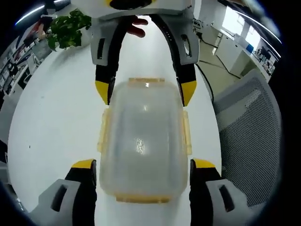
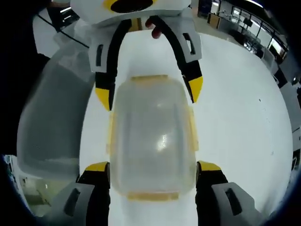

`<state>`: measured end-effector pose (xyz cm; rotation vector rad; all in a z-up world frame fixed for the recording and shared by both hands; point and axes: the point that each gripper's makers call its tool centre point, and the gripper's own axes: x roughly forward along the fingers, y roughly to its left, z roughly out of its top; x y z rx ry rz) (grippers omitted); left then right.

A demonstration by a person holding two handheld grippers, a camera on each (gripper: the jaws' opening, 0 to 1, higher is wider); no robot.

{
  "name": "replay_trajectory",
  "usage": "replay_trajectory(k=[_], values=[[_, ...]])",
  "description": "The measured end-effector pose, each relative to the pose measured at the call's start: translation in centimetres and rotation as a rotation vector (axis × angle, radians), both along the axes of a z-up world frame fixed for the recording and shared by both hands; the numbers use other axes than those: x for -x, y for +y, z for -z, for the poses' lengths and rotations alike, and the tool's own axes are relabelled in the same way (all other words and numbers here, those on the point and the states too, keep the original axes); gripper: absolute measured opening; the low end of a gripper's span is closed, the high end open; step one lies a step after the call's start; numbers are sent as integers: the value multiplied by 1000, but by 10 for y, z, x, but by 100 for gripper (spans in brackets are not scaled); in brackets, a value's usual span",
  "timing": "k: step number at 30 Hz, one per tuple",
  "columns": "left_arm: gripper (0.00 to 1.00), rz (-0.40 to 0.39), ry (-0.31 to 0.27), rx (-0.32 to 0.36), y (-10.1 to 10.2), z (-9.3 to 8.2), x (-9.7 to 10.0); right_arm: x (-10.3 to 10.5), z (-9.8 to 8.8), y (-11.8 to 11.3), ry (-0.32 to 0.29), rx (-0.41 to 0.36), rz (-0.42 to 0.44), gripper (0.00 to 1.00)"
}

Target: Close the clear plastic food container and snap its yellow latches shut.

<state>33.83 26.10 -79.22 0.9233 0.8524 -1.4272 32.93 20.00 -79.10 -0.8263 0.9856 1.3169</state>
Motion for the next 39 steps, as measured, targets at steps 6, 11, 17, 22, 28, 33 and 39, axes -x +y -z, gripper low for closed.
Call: replay_trajectory(k=[6, 11, 17, 22, 28, 33, 39], values=[[82, 19, -14, -22, 1, 5, 0, -1, 2, 0, -10, 21, -3, 76], [83, 2, -12, -28, 0, 8, -1, -1, 3, 0, -15, 34, 9, 77], [82, 4, -34, -41, 0, 9, 1, 1, 4, -1, -19, 47, 21, 76], [82, 1, -31, -22, 1, 8, 0, 1, 3, -1, -24, 18, 27, 76], [82, 3, -28, -29, 1, 8, 1, 2, 3, 1, -21, 16, 27, 76], [82, 1, -29, -48, 1, 9, 1, 2, 4, 0, -15, 39, 22, 76], [82, 0, -33, -52, 1, 9, 2, 3, 5, 0, -20, 36, 29, 77]])
